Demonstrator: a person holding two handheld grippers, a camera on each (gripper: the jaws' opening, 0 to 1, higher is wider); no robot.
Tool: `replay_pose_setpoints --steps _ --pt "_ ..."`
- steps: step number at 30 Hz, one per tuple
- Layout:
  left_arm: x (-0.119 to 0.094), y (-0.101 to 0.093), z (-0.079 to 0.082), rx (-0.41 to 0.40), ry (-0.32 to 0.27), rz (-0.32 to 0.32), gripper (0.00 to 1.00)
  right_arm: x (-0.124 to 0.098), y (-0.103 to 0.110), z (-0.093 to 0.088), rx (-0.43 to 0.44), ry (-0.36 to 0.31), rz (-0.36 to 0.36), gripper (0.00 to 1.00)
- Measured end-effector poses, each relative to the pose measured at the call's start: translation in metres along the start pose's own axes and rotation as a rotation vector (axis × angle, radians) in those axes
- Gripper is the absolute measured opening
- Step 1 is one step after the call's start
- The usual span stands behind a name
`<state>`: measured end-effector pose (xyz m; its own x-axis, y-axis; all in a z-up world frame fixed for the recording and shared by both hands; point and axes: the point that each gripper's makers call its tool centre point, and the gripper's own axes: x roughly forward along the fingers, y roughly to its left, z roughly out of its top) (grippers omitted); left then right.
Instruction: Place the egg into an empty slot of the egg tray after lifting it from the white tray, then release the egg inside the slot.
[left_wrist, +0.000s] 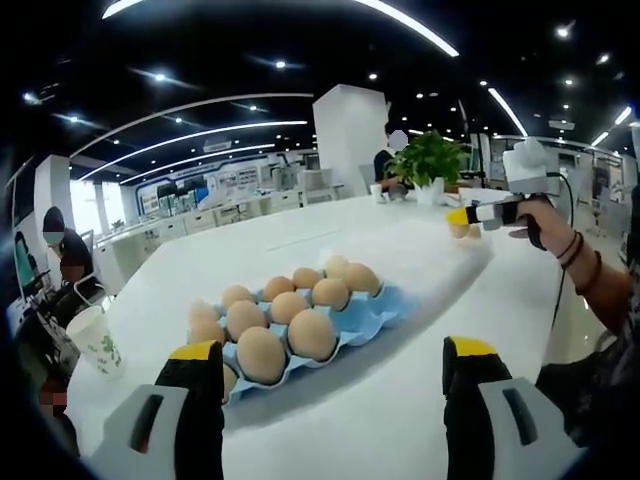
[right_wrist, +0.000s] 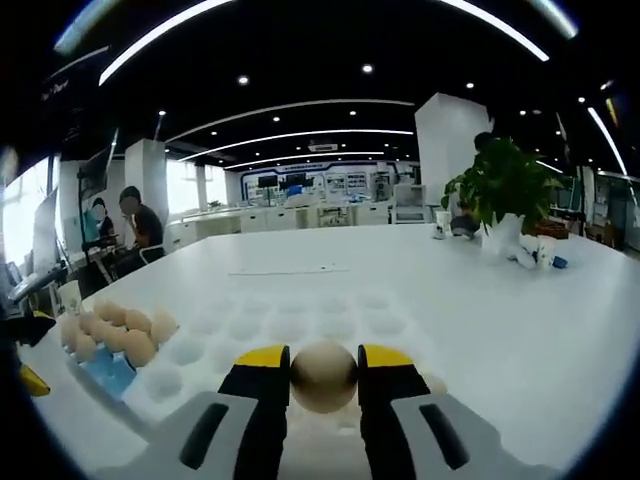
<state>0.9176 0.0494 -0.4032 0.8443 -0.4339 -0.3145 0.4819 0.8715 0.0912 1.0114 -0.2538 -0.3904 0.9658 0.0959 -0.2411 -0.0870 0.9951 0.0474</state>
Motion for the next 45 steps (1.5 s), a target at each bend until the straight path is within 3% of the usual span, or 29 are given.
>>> replay_pose_setpoints --steps 23,32,34,45 --pt "-0.005 0.003 -0.004 0.004 0.011 0.01 0.92 0.005 0.046 -0.008 -0.019 0.03 0.106 0.27" --pt "-0.007 0.008 -0.004 0.005 0.013 0.02 0.92 0.01 0.071 -0.008 -0.026 0.039 0.161 0.27" --pt "-0.006 0.008 -0.004 0.003 0.013 0.019 0.92 0.012 0.084 -0.008 -0.027 0.041 0.192 0.27" --pt "-0.003 0.012 -0.004 0.003 0.017 0.018 0.92 0.022 0.107 -0.01 -0.031 0.053 0.243 0.27"
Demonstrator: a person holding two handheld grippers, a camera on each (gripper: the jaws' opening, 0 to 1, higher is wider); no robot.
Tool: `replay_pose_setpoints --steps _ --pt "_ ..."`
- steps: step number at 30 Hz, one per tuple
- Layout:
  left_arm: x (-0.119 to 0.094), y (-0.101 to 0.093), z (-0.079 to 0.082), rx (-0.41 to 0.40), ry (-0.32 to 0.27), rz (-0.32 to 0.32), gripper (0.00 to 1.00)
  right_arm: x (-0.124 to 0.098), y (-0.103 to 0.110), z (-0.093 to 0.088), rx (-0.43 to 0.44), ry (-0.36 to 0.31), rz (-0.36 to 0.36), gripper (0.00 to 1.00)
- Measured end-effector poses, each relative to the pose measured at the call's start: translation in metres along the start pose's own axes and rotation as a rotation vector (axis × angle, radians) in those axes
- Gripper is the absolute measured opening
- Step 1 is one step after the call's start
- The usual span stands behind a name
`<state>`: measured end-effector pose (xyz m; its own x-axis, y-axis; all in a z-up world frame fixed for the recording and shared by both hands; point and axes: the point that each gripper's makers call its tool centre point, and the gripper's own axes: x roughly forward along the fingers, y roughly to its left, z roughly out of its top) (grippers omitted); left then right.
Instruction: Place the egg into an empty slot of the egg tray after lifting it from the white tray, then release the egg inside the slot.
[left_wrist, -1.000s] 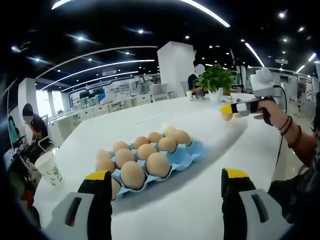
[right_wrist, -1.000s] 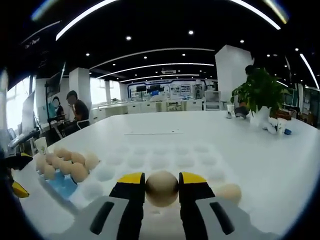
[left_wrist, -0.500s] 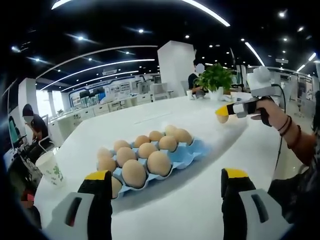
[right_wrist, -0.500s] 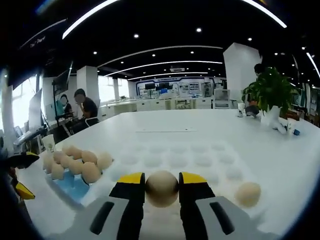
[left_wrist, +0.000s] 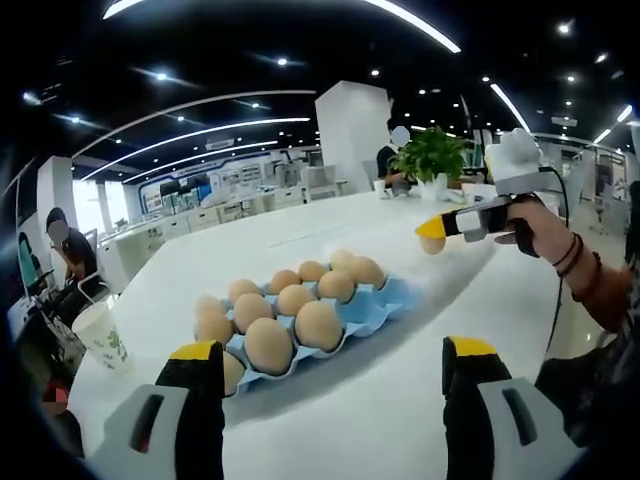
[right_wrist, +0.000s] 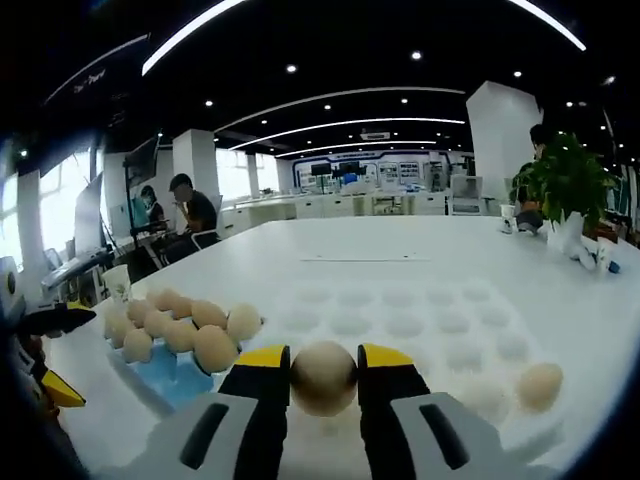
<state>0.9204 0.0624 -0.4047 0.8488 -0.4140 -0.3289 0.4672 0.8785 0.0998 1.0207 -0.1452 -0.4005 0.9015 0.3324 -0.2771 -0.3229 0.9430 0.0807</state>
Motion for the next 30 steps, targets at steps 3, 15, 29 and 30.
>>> replay_pose_setpoints --steps 3,15,29,30 --pt "0.0 0.003 -0.001 -0.002 0.0 0.0 0.92 0.003 0.006 0.0 -0.006 0.001 0.009 0.27" --pt "0.0 0.008 -0.001 0.003 0.0 0.0 0.92 0.008 0.028 0.006 -0.025 -0.004 0.06 0.27" --pt "-0.006 0.011 -0.003 -0.001 0.001 0.01 0.92 0.01 0.068 0.011 -0.054 -0.014 0.144 0.27" --pt "-0.006 0.011 -0.004 -0.001 0.002 0.01 0.92 0.009 0.07 0.011 -0.056 -0.013 0.15 0.27"
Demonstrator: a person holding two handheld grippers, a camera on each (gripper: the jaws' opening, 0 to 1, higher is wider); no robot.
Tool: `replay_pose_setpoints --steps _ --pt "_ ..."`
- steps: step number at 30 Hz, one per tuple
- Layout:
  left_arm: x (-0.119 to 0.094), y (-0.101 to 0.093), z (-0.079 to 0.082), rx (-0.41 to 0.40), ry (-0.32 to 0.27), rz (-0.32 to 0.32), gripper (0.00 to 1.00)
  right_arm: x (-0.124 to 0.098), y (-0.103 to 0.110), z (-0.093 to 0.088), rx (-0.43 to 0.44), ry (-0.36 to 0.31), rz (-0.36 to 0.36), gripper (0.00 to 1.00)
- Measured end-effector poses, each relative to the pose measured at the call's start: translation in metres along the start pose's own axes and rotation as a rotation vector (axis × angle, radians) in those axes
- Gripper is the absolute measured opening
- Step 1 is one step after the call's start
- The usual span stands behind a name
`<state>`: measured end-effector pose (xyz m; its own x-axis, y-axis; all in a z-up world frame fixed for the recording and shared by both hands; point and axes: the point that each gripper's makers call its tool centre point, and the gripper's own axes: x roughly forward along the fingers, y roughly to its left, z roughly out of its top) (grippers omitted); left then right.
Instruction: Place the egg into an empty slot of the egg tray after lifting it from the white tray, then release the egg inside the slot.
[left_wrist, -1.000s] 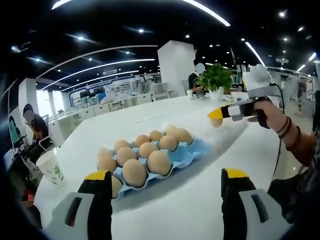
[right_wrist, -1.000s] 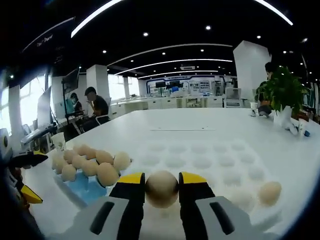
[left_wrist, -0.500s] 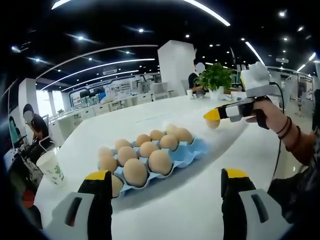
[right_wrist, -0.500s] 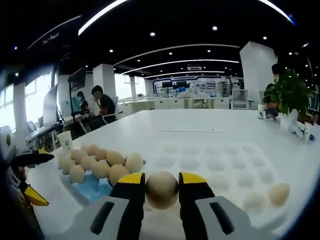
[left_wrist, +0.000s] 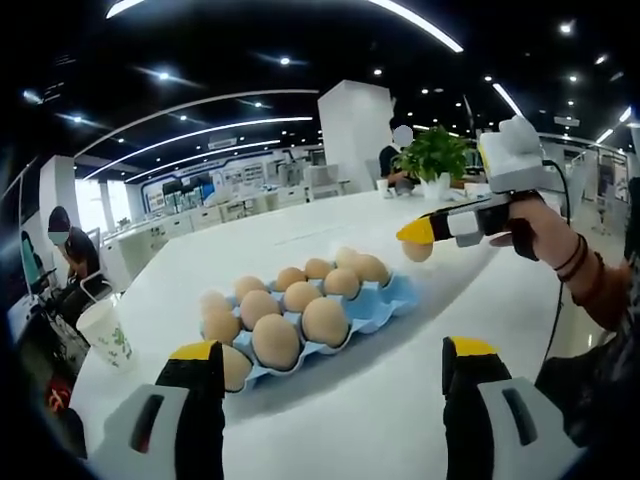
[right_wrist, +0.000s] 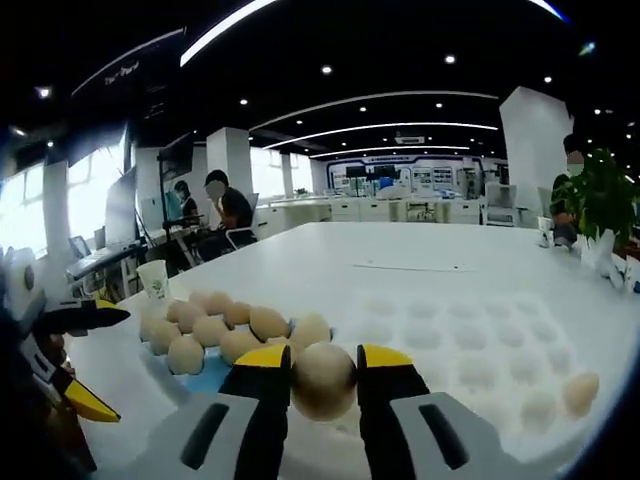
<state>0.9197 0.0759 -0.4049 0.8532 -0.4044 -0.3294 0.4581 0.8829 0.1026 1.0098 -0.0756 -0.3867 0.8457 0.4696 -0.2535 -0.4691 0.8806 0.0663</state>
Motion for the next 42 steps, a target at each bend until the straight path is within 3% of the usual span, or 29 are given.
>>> replay_pose_setpoints --steps 23,33,42 --pt "-0.005 0.0 -0.002 -0.006 0.0 0.005 0.92 0.006 0.06 0.001 -0.032 -0.003 0.134 0.26" --pt "0.002 0.008 -0.003 -0.017 0.007 0.012 0.92 0.028 0.075 0.0 -0.044 0.013 0.199 0.26" --pt "0.004 0.01 -0.004 -0.02 0.008 0.013 0.92 0.037 0.086 -0.014 -0.039 0.038 0.239 0.26"
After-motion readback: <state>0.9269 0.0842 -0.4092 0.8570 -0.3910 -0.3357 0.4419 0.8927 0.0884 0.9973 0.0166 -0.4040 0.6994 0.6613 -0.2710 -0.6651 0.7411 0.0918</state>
